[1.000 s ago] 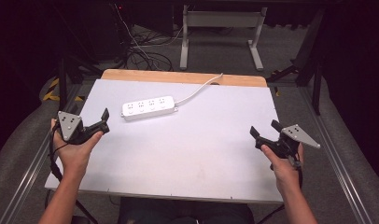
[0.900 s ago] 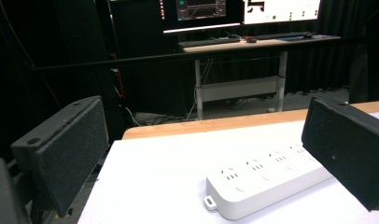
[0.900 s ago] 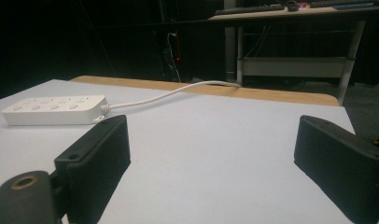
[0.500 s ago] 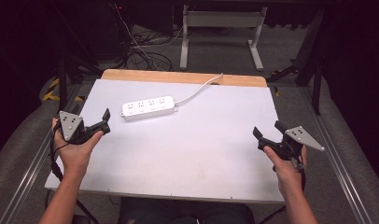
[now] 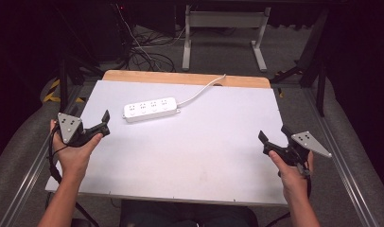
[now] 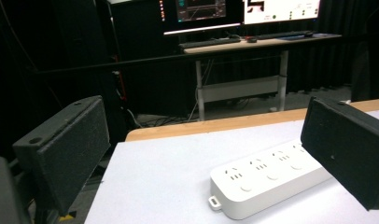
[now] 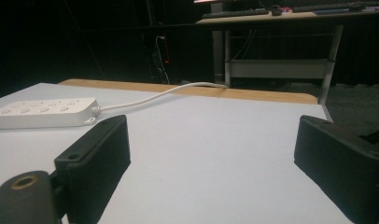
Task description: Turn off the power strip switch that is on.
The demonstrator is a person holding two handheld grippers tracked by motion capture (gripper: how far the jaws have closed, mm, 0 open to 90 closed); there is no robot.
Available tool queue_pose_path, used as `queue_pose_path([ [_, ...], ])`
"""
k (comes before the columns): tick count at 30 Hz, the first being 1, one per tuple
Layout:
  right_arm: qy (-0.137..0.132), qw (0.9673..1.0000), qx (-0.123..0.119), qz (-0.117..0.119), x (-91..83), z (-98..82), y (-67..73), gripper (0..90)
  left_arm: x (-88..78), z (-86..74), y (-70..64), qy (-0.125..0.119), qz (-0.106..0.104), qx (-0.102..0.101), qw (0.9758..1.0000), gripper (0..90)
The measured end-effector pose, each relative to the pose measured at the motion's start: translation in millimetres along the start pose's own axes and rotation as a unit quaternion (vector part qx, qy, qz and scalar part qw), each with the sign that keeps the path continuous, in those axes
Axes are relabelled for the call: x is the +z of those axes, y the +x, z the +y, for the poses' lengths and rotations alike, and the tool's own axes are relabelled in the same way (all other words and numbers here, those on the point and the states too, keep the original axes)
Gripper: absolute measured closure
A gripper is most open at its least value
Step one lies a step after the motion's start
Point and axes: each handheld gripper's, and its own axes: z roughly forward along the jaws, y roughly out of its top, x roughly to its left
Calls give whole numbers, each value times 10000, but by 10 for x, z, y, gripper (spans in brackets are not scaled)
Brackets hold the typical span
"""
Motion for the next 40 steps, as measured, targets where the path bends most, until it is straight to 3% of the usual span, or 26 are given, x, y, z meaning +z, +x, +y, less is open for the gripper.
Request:
queue_pose_path([
  [9, -7, 10000, -38, 68, 18, 2, 10, 113, -26, -11, -21, 34, -9, 75, 10000, 16],
  [31, 48, 9999, -80, 110, 49, -6, 47, 113, -46, -20, 10, 16, 33, 37, 10000, 17],
  [40, 53, 9998, -54, 171, 84, -9, 23, 113, 36, -39, -12, 42, 2, 75, 10000, 21],
])
